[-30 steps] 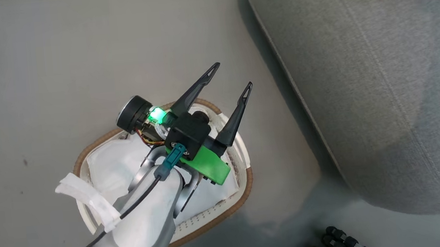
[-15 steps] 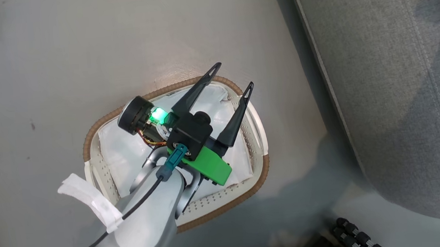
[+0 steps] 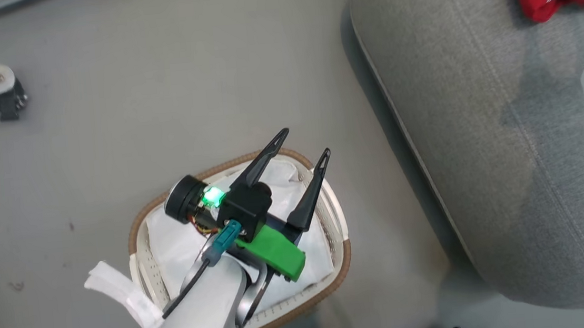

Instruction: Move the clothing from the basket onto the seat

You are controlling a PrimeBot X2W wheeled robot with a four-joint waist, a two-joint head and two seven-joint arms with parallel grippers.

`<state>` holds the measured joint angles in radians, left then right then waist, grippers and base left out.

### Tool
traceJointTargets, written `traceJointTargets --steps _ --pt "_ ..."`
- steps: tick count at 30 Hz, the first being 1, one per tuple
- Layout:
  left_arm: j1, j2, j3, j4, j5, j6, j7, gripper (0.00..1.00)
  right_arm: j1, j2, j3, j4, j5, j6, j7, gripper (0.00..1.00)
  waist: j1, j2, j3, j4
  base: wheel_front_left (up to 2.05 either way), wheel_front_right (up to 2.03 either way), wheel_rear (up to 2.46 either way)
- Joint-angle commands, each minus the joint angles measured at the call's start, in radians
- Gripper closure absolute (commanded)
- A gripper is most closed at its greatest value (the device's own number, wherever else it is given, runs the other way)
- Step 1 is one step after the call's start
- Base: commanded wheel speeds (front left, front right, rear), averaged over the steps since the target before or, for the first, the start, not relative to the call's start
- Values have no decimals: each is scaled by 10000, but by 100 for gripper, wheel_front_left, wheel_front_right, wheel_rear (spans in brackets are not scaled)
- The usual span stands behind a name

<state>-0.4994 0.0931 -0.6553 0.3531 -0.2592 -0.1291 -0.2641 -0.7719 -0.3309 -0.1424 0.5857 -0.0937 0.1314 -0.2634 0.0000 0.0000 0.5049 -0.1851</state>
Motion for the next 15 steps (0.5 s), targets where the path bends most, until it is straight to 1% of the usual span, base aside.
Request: traceJointTargets --steps 1,5,9,12,15 --pt "301 -32 82 -17 -131 -23 -3 0 249 -80 60 -48 -15 -14 -16 0 0 0 -1179 68 0 0 0" --pt "866 -109 397 8 -258 -22 -3 0 578 -118 184 -13 12 -14 -17 0 0 0 -2129 394 0 0 0" --pt "1468 -219 1008 -34 -240 3 -3 0 836 18 340 19 93 -14 -17 0 0 0 -2873 818 0 0 0" --pt "1913 -276 1599 -115 -161 152 -3 0 1046 335 348 -46 133 -14 -17 0 0 0 -3248 1100 0 0 0" --pt "2437 -322 2317 -254 -125 311 -3 0 1408 839 230 -172 207 -14 -17 0 0 0 -3572 1455 0 0 0"
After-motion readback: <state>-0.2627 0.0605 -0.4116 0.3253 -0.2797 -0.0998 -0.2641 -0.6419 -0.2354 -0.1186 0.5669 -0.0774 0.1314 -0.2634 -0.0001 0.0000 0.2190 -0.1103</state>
